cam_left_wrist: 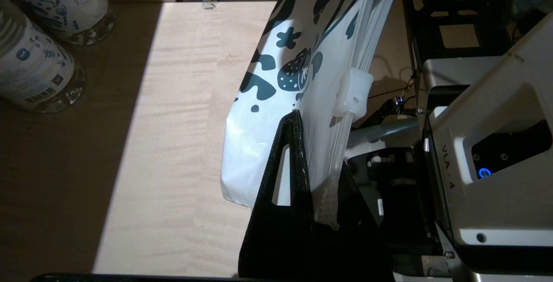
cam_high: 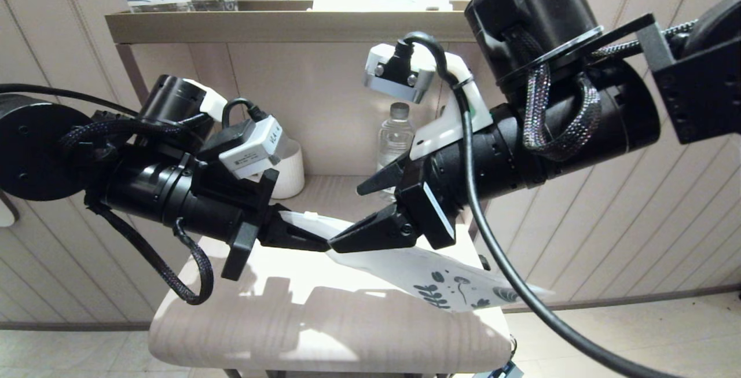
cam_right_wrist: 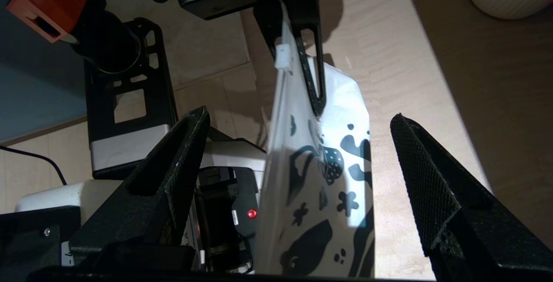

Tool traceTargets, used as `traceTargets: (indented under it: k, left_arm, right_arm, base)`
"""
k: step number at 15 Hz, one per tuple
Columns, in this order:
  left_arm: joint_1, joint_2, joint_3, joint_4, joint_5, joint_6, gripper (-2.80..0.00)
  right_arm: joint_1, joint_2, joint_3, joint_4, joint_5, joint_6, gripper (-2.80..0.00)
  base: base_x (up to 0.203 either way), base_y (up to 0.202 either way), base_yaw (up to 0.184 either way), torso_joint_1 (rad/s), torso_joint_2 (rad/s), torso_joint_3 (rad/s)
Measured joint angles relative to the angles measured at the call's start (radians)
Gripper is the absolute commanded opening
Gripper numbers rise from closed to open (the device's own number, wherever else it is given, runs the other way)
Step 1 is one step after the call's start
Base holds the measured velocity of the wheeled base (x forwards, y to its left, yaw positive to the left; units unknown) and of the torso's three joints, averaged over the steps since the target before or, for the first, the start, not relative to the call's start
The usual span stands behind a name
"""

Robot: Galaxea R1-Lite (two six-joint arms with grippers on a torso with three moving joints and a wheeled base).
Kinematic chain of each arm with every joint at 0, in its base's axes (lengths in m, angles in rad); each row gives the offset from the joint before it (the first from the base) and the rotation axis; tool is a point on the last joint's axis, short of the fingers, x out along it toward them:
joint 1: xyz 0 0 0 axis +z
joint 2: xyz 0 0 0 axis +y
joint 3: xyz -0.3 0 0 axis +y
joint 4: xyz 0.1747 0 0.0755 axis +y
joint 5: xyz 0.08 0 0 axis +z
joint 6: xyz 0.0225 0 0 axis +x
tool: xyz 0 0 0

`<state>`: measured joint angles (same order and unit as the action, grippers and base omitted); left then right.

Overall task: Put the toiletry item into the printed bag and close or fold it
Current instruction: Close the strorage bag and place it on the desk

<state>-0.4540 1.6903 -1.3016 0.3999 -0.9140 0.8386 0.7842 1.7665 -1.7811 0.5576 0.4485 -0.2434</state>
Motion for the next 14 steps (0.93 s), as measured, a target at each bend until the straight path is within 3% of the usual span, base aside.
traceTargets:
  k: [4, 8, 9, 14]
  left_arm:
    - [0.001, 0.015, -0.019, 0.007, 0.000, -0.015, -2.80]
    - [0.004, 0.022, -0.027, 0.007, 0.000, -0.022, -2.80]
    - [0.005, 0.023, -0.028, 0.007, 0.000, -0.021, -2.80]
    - [0.005, 0.025, -0.029, 0.008, 0.000, -0.020, -2.80]
  right_arm:
    - [0.028, 0.008, 0.060, -0.140, -0.003, 0.044, 0.00]
    - [0.039, 0.027, 0.065, -0.194, -0.008, 0.058, 0.00]
    - [0.039, 0.029, 0.066, -0.195, -0.008, 0.058, -2.80]
    - [0.039, 0.029, 0.080, -0.197, -0.008, 0.056, -2.80]
  base:
    - [0.000, 0.000, 0.000, 0.000, 0.00, 0.000]
    - [0.000, 0.000, 0.000, 0.000, 0.00, 0.000]
    - [0.000, 0.000, 0.000, 0.000, 0.00, 0.000]
    - [0.000, 0.000, 0.000, 0.000, 0.00, 0.000]
